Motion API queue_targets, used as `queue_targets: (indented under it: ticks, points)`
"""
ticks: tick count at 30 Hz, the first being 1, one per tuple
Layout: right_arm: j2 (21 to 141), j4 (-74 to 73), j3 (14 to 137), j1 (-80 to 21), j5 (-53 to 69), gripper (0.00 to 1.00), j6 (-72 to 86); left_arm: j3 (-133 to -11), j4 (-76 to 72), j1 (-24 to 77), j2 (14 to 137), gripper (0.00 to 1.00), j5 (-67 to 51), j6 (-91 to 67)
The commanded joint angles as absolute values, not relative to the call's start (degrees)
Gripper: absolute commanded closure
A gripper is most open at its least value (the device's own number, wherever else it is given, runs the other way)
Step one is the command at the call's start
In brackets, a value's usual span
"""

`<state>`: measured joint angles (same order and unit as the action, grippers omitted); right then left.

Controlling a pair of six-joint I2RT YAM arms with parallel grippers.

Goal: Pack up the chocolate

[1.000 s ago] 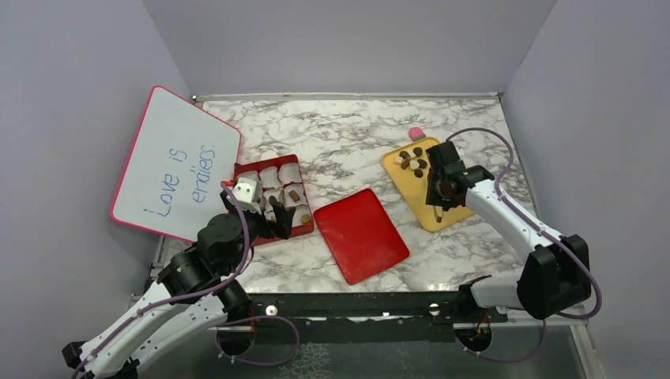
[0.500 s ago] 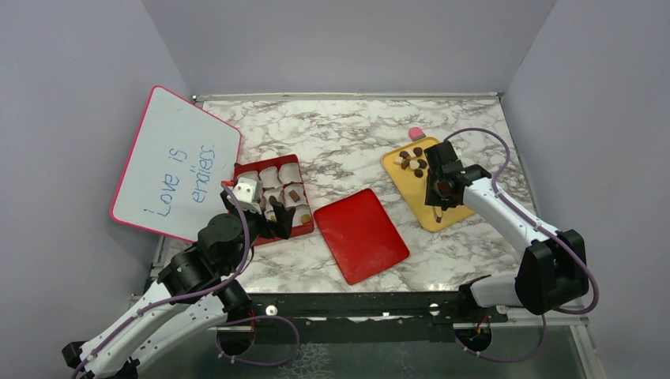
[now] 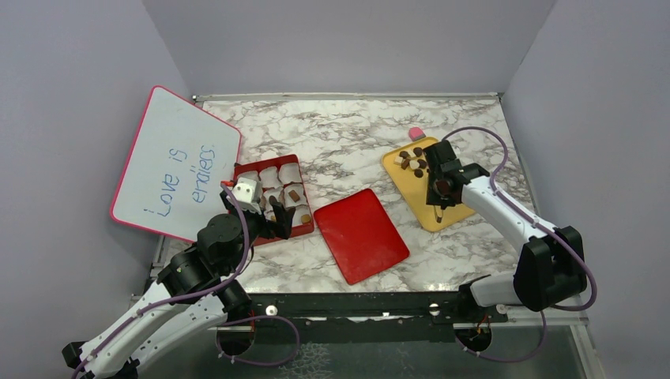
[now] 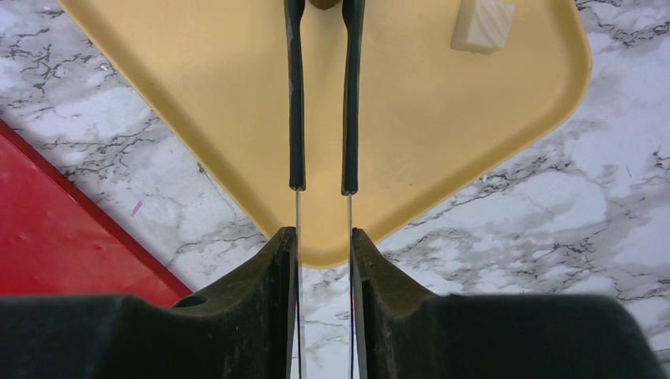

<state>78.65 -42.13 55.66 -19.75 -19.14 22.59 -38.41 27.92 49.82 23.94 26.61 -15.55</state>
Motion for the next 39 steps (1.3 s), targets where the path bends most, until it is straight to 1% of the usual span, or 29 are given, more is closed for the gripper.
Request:
queue_targets:
  ticks: [1, 9, 16, 25, 29, 34, 36, 39]
  points:
    - [78.3, -41.8, 57.9, -19.3, -19.9, 0.70, 21.8, -37.9, 26.2, 49.6, 23.6, 0.01, 26.8, -14.9]
    - [78.7, -42.2, 57.4, -19.4, -19.7, 0.70, 21.9, -37.8, 26.1, 49.5, 23.5, 0.01, 27.0, -14.8]
    - [74.7, -42.6, 57.4, -19.4, -16.0, 0.72, 21.4, -37.8, 26.1, 49.6, 23.2, 0.01, 27.6, -14.8]
    - [72.5, -44.2, 57.8, -19.4, -14.6, 0.73, 21.1, -37.8, 26.1, 49.5, 23.1, 0.01, 28.1, -15.0]
    - [71.0, -44.3, 58.0, -19.4, -11.8, 0.73, 20.6, -37.7, 26.1, 49.6, 23.6, 0.01, 28.1, -15.0]
    - [69.8, -45.2, 59.3, -19.5, -12.2, 0.74, 20.5, -37.9, 26.1, 49.5, 24.2, 0.01, 28.0, -15.0]
    - [69.7, -45.3, 59.4, -19.5, -12.2, 0.74, 20.4, -37.8, 26.1, 49.5, 24.3, 0.01, 28.0, -14.9]
    - [70.1, -44.6, 58.8, -19.5, -11.3, 0.70, 20.6, -37.9, 26.1, 49.6, 24.3, 0.01, 27.9, -15.0]
